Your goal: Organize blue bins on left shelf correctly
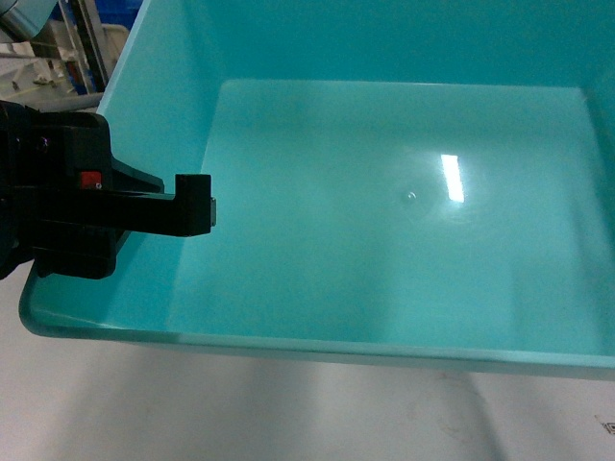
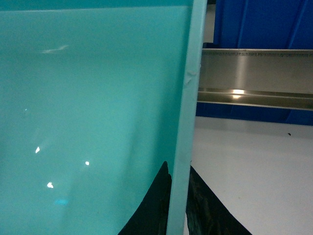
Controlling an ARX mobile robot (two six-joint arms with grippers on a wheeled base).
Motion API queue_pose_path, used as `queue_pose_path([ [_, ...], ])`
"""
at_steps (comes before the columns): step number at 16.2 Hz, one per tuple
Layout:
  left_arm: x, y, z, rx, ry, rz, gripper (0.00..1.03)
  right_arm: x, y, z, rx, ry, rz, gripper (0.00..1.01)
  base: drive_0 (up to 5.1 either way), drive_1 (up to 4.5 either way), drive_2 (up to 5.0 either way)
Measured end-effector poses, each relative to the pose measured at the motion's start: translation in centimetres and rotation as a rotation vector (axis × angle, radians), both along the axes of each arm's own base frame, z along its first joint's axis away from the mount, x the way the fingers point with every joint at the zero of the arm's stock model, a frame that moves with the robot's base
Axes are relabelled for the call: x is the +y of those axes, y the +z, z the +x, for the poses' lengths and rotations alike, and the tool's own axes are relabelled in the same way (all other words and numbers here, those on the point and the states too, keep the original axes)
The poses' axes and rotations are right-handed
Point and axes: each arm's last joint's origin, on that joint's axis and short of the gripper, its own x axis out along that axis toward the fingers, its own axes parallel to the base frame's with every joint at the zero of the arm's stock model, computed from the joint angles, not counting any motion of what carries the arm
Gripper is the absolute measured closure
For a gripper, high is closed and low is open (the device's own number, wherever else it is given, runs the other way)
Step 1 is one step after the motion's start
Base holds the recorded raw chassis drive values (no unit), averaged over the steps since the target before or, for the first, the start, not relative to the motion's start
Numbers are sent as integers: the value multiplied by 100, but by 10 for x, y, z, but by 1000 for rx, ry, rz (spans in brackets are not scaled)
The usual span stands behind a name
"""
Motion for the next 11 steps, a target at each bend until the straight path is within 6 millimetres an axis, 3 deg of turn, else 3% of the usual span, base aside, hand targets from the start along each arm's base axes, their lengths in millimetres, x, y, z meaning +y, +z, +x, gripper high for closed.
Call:
queue_pose_path([
  [5, -1, 0, 0, 1, -2, 2, 101, 0, 0, 0, 0, -2, -1, 94, -462, 254, 288],
  [11, -1, 0, 0, 0, -2, 2, 101, 0, 0, 0, -1, -2, -1, 94, -473, 121, 365],
])
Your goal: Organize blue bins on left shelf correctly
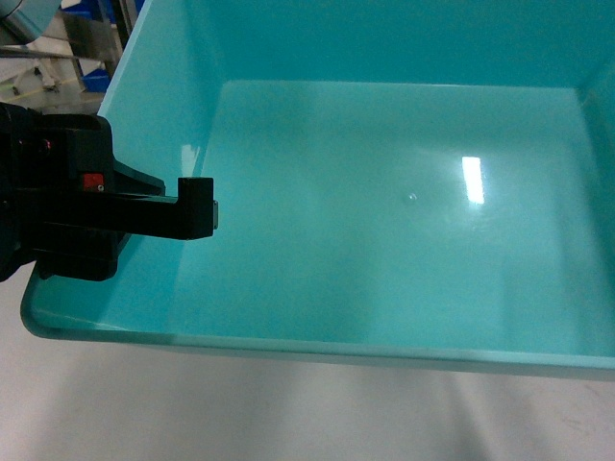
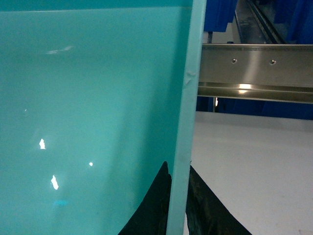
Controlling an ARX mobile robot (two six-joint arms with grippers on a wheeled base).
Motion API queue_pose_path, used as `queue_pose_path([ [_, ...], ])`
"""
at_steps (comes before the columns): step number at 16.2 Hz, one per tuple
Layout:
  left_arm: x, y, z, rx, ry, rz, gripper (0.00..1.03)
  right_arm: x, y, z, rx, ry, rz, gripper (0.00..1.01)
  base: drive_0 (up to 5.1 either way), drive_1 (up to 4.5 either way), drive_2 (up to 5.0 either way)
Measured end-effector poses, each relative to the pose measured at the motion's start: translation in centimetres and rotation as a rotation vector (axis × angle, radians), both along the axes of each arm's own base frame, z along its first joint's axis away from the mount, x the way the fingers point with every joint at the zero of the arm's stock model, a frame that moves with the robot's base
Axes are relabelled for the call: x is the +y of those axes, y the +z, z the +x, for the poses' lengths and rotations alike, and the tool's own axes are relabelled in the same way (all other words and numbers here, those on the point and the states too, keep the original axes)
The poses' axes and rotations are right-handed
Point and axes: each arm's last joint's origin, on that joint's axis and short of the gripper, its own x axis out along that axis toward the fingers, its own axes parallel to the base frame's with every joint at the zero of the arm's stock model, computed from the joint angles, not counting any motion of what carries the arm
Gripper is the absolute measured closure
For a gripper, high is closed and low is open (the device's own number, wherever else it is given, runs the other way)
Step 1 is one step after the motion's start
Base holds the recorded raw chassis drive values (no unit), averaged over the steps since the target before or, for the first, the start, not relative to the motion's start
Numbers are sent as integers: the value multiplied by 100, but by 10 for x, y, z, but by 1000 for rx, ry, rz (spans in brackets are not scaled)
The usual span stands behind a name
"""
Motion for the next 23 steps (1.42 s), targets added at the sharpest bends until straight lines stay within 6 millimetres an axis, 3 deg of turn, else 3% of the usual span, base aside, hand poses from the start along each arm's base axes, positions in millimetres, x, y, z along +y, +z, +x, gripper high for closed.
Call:
queue_pose_path([
  [11, 0, 0, 0, 2, 0, 1, 101, 0, 0, 0, 1, 0, 0, 94, -485, 90, 362],
  [23, 0, 0, 0, 2, 0, 1, 101, 0, 0, 0, 1, 0, 0, 94, -494, 251, 251],
])
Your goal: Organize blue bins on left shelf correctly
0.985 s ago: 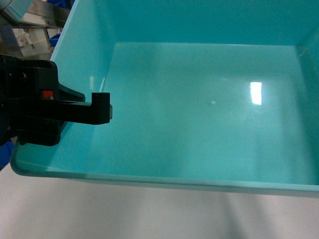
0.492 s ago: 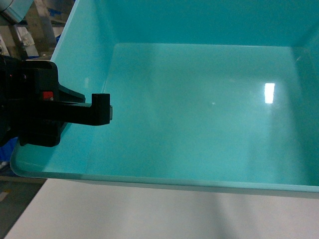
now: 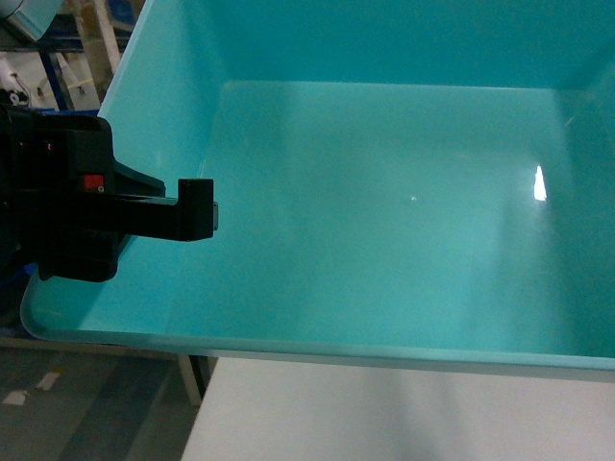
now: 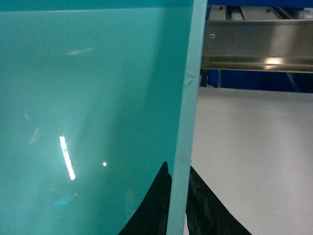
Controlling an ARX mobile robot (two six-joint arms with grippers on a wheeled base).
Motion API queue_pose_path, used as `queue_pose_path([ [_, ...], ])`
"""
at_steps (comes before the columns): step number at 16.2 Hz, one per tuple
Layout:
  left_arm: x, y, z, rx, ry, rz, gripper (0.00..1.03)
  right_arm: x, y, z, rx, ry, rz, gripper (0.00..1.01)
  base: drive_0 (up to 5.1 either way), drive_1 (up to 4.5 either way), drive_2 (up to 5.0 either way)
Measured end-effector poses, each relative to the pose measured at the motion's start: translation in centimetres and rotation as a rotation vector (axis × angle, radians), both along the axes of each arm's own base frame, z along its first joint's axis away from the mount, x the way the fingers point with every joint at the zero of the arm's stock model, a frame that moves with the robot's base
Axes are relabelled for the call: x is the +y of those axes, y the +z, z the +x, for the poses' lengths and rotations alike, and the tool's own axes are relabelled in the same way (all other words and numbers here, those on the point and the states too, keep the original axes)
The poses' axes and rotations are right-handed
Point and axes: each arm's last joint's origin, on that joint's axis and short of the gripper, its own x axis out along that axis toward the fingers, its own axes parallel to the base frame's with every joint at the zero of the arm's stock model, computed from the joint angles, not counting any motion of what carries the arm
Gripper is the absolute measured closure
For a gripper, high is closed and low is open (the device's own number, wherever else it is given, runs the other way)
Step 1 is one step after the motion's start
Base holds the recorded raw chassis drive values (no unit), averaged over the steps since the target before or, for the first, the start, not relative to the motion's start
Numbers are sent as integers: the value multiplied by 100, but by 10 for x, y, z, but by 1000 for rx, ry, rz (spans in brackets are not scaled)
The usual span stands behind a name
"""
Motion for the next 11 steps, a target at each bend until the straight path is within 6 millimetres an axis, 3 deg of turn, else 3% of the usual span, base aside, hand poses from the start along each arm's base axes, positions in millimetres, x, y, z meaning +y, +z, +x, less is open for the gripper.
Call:
queue_pose_path([
  [11, 0, 0, 0, -3, 0, -1, 101, 0, 0, 0, -4, 0, 0, 94, -496, 250, 250],
])
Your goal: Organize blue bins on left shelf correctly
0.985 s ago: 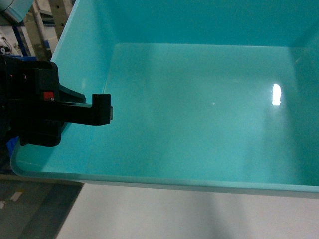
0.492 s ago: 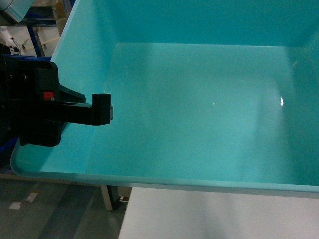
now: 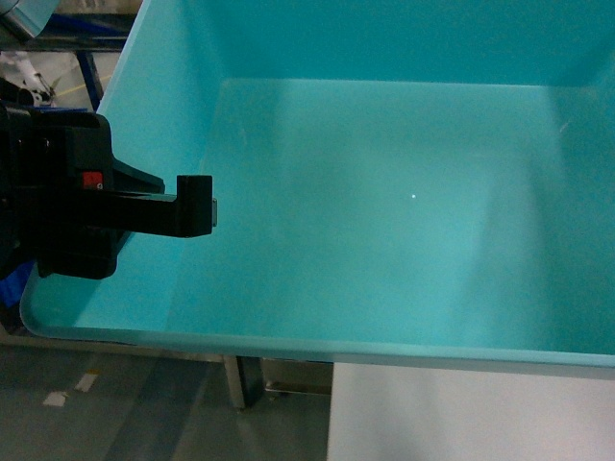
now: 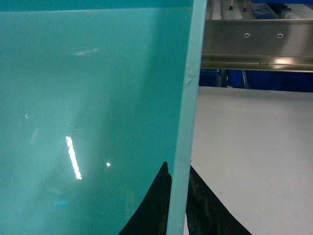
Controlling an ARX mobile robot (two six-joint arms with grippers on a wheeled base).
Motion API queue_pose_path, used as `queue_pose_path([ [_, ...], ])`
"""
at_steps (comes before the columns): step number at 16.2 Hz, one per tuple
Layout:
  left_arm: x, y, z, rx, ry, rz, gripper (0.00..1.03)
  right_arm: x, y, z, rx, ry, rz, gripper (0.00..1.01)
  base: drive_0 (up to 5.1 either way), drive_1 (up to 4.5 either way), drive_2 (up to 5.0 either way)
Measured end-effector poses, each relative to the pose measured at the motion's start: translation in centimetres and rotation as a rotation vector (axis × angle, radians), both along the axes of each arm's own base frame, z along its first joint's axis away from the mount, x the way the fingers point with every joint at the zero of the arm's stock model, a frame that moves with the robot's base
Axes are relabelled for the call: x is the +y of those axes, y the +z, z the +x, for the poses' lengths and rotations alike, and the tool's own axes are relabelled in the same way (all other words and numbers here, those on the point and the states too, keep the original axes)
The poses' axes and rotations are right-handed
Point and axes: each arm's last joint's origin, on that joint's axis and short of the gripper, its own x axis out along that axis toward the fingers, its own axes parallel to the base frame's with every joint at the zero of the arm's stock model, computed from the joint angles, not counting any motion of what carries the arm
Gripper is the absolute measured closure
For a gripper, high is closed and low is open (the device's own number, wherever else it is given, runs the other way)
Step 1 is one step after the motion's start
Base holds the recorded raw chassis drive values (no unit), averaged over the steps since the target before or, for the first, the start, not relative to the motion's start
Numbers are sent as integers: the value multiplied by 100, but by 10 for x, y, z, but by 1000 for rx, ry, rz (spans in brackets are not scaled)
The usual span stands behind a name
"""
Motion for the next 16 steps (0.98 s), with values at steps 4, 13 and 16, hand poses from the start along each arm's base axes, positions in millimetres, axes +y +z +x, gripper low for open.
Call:
queue_pose_path([
  [4, 0, 0, 0, 3, 0, 2, 101, 0, 0, 0, 4, 0, 0, 94, -507, 239, 239],
  [13, 0, 0, 0, 4, 0, 2, 101, 0, -1, 0, 5, 0, -1, 94, -503, 243, 243],
  [16, 0, -1, 0, 5, 0, 2, 101, 0, 0, 0, 3, 0, -1, 94, -503, 242, 242],
])
